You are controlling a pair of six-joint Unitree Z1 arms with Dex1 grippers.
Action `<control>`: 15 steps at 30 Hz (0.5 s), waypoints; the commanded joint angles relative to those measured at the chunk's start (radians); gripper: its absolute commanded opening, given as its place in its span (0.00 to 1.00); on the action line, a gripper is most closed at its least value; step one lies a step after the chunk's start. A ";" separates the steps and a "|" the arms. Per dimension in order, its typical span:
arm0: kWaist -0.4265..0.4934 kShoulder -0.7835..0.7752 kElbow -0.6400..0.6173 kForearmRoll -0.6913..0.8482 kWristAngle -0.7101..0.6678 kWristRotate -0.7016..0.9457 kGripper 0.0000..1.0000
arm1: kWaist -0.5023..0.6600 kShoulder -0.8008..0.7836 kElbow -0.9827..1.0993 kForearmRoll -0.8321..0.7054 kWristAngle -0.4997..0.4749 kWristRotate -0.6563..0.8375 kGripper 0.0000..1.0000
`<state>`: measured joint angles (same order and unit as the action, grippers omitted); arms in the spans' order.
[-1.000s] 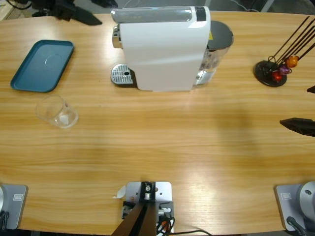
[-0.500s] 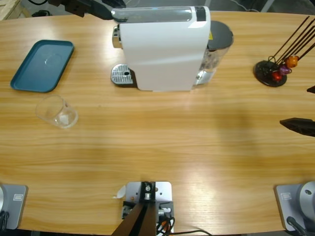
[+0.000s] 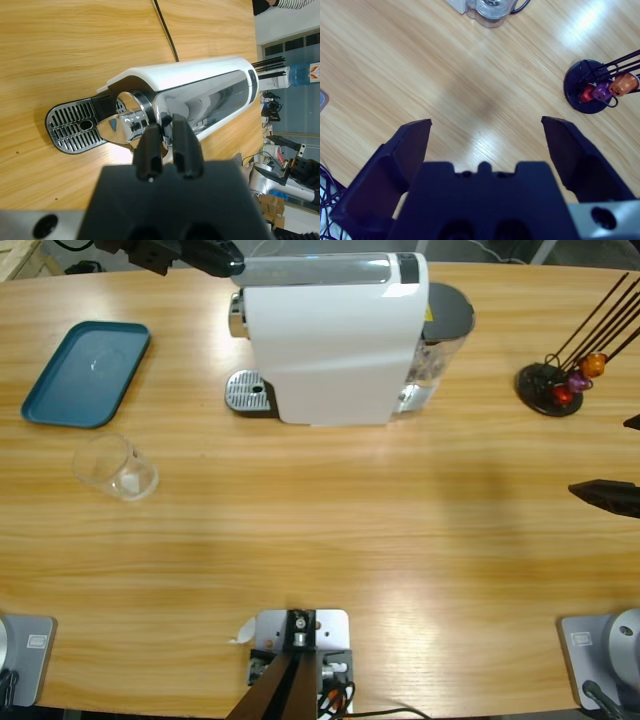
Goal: Pour coffee
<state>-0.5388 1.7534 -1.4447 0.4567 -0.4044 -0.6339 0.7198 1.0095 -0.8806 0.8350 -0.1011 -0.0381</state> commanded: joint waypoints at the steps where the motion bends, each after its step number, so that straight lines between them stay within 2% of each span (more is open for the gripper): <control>1: -0.018 -0.022 0.017 -0.007 -0.040 0.005 0.00 | -0.010 0.007 0.014 0.003 0.009 -0.005 1.00; 15: -0.018 -0.087 0.001 -0.011 -0.057 0.003 0.00 | -0.010 0.004 0.014 0.003 0.011 -0.008 1.00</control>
<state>-0.5351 1.7468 -1.4441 0.4567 -0.4245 -0.6339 0.7198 1.0095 -0.8806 0.8350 -0.1011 -0.0382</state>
